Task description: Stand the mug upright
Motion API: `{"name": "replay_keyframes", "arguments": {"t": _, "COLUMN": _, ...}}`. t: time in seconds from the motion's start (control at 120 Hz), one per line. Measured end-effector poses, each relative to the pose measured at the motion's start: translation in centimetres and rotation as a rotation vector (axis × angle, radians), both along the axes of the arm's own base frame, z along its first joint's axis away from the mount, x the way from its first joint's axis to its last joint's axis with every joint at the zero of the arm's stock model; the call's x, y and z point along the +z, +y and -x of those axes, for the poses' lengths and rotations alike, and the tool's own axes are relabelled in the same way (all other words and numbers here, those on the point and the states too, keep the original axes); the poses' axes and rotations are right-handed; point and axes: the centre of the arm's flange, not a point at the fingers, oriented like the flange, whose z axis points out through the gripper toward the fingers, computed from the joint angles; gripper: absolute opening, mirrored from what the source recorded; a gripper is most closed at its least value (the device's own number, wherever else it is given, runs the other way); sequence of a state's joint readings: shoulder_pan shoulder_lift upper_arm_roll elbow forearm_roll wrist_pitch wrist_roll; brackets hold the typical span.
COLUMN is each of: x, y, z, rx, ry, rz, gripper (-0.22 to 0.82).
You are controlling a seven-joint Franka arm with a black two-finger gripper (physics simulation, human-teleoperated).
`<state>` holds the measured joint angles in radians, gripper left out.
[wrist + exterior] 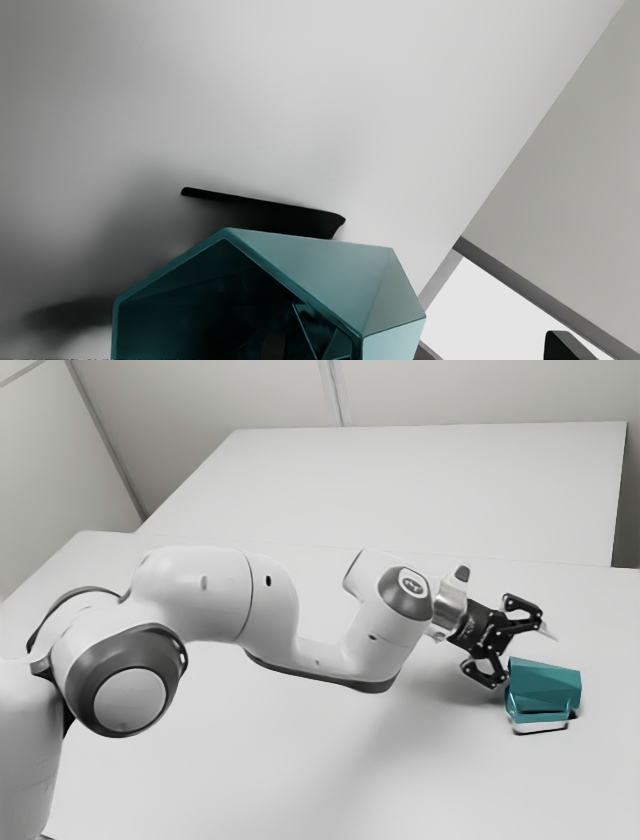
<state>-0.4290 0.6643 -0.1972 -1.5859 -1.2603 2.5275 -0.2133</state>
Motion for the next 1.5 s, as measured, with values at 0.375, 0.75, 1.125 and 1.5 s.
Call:
{"name": "replay_keyframes", "arguments": {"t": 0.375, "x": 0.2, "y": -0.9, "z": 0.5, "rx": 0.007, "ry": 0.006, "rz": -0.004, "gripper": -0.09}}
{"name": "replay_keyframes", "arguments": {"t": 0.75, "x": 5.0, "y": -1.5, "z": 0.4, "rx": -0.013, "ry": -0.095, "rz": -0.053, "gripper": -0.17}}
{"name": "replay_keyframes", "arguments": {"t": 1.125, "x": 12.4, "y": 9.6, "z": 1.9, "rx": -0.187, "ry": -0.288, "rz": -0.460, "gripper": -0.18}}
{"name": "replay_keyframes", "arguments": {"t": 1.5, "x": 19.7, "y": 22.5, "z": 3.1, "rx": -0.390, "ry": -0.263, "rz": -0.851, "gripper": -0.18}}
